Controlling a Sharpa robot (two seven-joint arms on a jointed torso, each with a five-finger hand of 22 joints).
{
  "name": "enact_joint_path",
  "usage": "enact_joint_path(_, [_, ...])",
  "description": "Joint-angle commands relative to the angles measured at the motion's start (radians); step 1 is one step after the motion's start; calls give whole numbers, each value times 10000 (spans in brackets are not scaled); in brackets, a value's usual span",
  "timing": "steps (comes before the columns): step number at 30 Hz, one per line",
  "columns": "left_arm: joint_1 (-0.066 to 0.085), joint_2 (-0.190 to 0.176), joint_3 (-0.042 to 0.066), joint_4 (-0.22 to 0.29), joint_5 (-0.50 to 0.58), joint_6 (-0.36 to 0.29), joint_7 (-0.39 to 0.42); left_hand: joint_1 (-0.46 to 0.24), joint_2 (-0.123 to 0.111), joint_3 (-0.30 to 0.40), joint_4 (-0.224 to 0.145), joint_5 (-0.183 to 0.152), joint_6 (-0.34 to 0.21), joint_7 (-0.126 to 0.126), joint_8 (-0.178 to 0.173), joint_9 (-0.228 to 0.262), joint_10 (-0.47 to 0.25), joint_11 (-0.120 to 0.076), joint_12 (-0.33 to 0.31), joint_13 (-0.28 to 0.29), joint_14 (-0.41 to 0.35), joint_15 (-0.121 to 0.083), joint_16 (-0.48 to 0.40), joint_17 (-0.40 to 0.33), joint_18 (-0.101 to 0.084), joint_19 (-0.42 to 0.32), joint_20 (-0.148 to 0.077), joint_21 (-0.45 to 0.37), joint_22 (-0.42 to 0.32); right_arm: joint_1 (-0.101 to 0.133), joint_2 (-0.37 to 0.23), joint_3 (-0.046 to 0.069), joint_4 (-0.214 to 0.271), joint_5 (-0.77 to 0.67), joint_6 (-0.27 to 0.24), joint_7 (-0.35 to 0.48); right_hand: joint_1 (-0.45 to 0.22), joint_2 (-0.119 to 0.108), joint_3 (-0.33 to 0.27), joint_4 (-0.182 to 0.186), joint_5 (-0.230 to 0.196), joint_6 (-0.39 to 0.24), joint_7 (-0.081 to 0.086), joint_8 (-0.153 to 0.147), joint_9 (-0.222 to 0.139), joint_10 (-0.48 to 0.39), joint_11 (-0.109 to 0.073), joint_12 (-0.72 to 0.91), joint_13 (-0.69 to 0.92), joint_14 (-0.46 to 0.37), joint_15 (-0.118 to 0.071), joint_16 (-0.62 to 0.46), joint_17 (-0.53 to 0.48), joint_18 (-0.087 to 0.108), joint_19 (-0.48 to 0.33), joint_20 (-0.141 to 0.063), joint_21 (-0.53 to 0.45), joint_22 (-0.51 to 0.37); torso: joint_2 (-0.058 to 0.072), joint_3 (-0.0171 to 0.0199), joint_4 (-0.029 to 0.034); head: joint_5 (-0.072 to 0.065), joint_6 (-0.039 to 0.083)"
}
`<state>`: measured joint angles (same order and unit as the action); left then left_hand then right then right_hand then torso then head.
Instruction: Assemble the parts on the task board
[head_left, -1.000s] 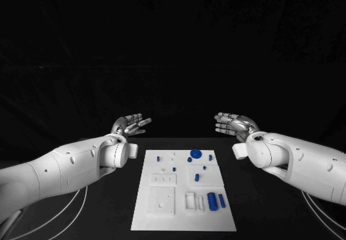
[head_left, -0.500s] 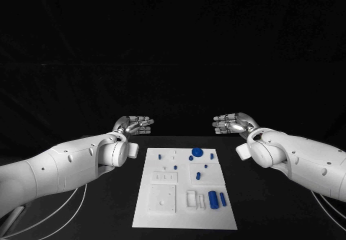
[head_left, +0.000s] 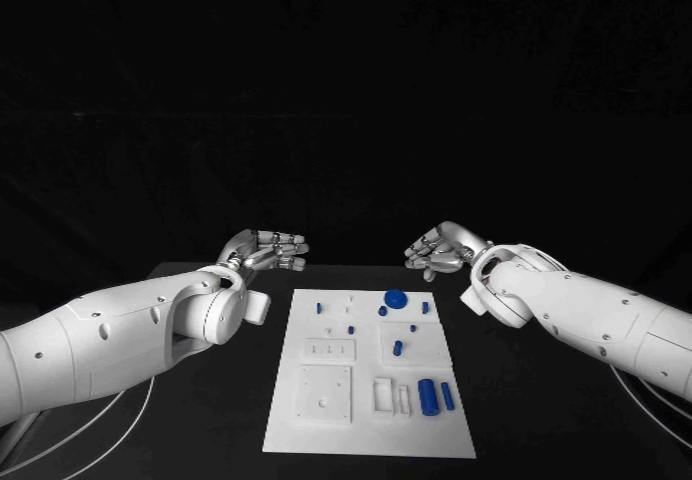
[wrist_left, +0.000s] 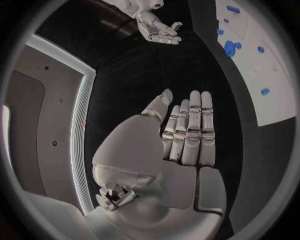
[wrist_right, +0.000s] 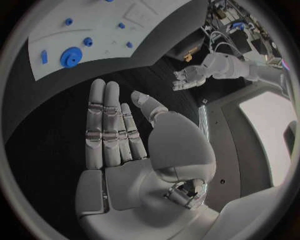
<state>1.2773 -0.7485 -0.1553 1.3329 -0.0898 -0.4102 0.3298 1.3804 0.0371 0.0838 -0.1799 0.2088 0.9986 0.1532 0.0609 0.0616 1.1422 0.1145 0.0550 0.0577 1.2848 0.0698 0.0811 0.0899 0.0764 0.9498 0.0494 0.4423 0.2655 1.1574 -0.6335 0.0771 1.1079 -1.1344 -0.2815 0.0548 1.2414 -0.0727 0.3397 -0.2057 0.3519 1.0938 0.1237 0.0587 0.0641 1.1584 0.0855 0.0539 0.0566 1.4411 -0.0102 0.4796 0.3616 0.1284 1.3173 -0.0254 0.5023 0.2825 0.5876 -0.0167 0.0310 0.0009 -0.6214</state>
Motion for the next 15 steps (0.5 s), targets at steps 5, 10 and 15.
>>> enact_joint_path(5, [109, -403, 99, 838, -471, 393, 236, -266, -1, 36, -69, -39, 26, -31, 32, 11, -90, 56, 34, -5, -125, 81, -96, 3, -102, -302, 83, 208, 155, 28, 321, 18, -167, -3890, 569, -1127, -27, -354, 423, -322, -349, 174, -66, 40, 21, 160, -81, 34, 19, 130, -231, 2881, 2042, 154, 333, -300, 2258, 2092, 411, -90, 390, -277, 170])
enact_joint_path(10, [207, -614, 197, 1294, -460, 478, 203, -327, -13, 45, -87, -52, 10, -26, 30, 10, -111, 68, 34, -5, -154, 97, -97, 5, -93, -355, 109, 240, 167, 49, 518, 21, -244, -5077, 635, -1529, 7, -513, 545, -226, -516, 178, -104, 35, 21, 158, -88, 33, 20, 116, -172, 3052, 2042, 202, 355, -250, 2480, 2636, 636, -186, 567, -456, 253])
enact_joint_path(15, [267, -743, 373, 1606, -442, 503, 201, -356, -22, 46, -105, -42, -24, -15, 29, 9, -148, 79, 34, -4, -152, 99, -91, 9, -84, -357, 116, 255, 165, 55, 778, 19, -435, -5894, 663, -1817, 45, -698, 785, -52, -778, 158, -120, 39, 21, 155, -85, 38, 24, 142, -128, 3321, 2041, 278, 403, -195, 2919, 3551, 851, -243, 710, -552, 328])
